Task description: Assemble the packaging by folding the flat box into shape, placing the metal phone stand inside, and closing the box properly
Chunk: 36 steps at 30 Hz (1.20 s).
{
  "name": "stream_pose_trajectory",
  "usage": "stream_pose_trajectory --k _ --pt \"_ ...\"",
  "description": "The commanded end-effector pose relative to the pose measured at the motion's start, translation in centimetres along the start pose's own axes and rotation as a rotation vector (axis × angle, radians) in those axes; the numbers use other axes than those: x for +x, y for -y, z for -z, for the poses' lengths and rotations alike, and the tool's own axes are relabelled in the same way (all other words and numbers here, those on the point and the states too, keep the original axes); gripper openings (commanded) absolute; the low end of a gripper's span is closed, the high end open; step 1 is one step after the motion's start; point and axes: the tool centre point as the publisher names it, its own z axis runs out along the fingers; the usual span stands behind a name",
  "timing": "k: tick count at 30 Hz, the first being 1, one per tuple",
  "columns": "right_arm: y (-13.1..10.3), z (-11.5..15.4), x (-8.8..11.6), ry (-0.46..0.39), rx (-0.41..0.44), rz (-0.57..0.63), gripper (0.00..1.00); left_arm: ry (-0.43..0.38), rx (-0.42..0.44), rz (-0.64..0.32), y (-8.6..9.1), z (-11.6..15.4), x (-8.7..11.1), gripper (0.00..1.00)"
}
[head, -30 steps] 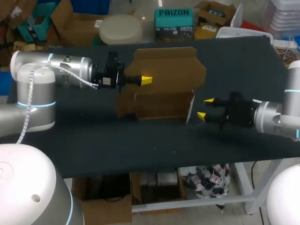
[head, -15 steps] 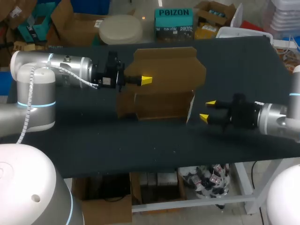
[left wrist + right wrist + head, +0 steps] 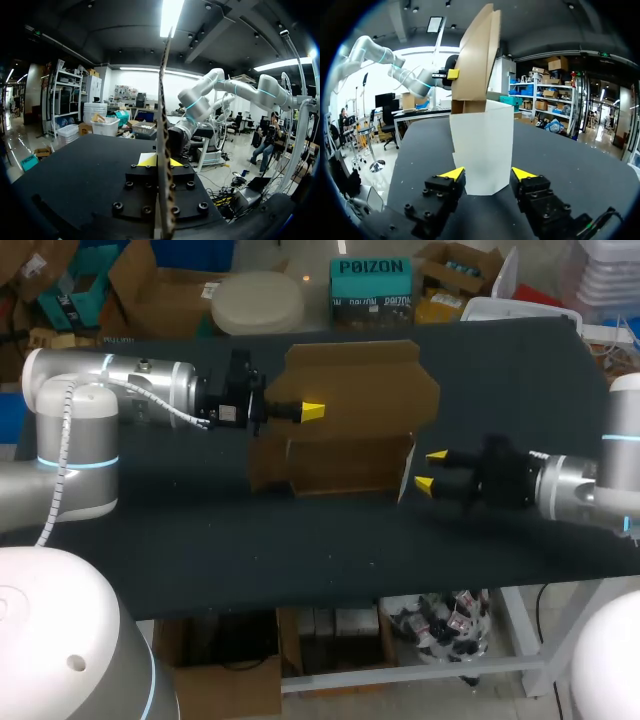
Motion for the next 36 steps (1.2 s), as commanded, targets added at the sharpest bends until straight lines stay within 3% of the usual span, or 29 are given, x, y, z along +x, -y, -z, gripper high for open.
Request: stream_pose_trajectory --k 1,18,24,36 --pt "0.2 -1.0 -1.1 -0.026 -0.005 -0.004 0.59 -0.003 0.0 0.001 -0.2 -0.1 -0.1 0.0" --pt "-0.5 -2.9 -0.6 -0.041 -0.036 0.0 0.59 -0.003 0.0 0.001 -0.2 -0.1 -0.1 0.0" --pt "-0.6 -3.3 -0.3 -0.016 -0.031 0.0 0.56 -0.003 0.0 0.001 -0.2 -0.1 -0.1 0.0" --pt "-0.8 -3.6 0.1 0.06 -0.054 -0.029 0.6 -0.003 0.0 0.001 -0.2 -0.1 -0.1 0.0"
